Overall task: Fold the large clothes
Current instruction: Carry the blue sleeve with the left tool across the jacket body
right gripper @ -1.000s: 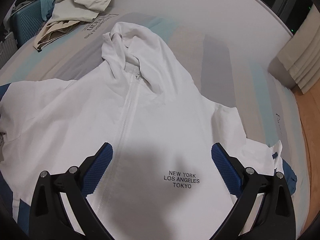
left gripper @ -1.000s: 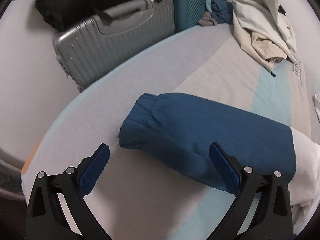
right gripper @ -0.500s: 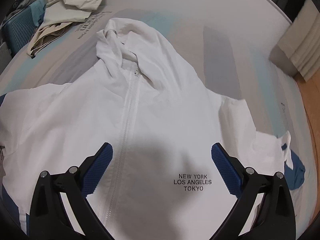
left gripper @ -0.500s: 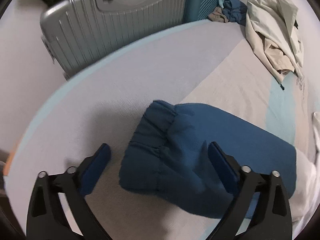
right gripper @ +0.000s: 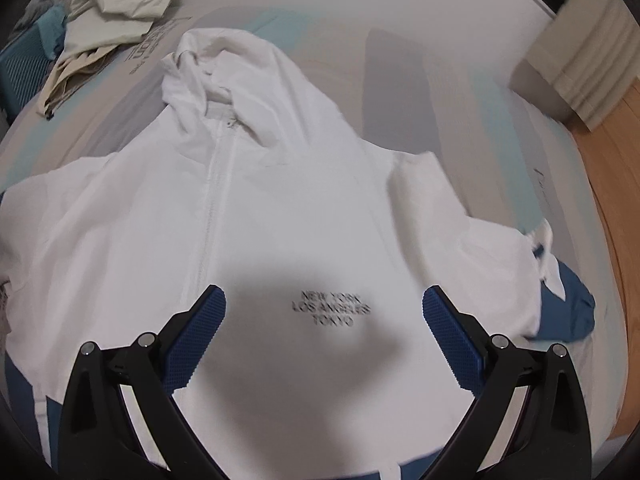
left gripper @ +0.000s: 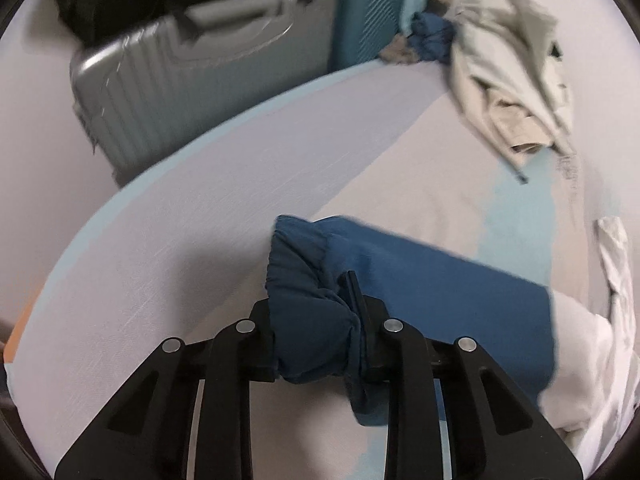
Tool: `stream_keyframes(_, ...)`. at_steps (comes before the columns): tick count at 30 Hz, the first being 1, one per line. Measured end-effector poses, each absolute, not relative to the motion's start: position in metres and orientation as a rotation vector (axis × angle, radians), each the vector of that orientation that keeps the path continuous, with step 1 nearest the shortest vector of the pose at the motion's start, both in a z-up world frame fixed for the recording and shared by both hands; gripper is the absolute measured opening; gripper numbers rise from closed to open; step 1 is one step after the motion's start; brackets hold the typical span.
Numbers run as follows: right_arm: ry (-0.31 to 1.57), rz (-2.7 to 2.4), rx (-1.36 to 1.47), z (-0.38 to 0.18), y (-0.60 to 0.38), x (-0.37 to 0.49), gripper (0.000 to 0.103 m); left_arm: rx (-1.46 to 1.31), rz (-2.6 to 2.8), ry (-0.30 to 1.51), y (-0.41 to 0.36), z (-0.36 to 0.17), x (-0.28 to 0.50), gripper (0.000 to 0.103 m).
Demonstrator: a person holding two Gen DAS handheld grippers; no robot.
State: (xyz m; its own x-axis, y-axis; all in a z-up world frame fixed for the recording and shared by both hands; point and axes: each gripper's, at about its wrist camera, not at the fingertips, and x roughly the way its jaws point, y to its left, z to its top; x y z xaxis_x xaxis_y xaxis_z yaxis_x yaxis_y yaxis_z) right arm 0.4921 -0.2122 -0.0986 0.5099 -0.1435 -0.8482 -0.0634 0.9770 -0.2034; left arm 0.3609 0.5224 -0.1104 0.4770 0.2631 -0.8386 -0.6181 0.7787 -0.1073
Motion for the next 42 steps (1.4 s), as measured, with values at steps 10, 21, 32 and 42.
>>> stream_keyframes(10, 1.026, -0.108, -0.180, -0.093, -0.256, 0.462, 0.095, -0.230, 0.322, 0.842, 0.392, -0.044, 0.416, 0.025)
stream_keyframes(21, 1.003, -0.103, -0.119, -0.093, -0.347, 0.461, 0.095, -0.064, 0.144, 0.875, 0.216, -0.044, 0.464, 0.025)
stream_keyframes(32, 1.057, -0.157, -0.138, -0.094, -0.520, 0.470, 0.095, -0.026, 0.053, 0.885, 0.037, -0.049, 0.514, 0.025)
stream_keyframes(42, 1.085, -0.174, -0.114, -0.104, -0.617, 0.456, 0.095, 0.018, -0.025, 0.902, -0.108, -0.064, 0.532, 0.025)
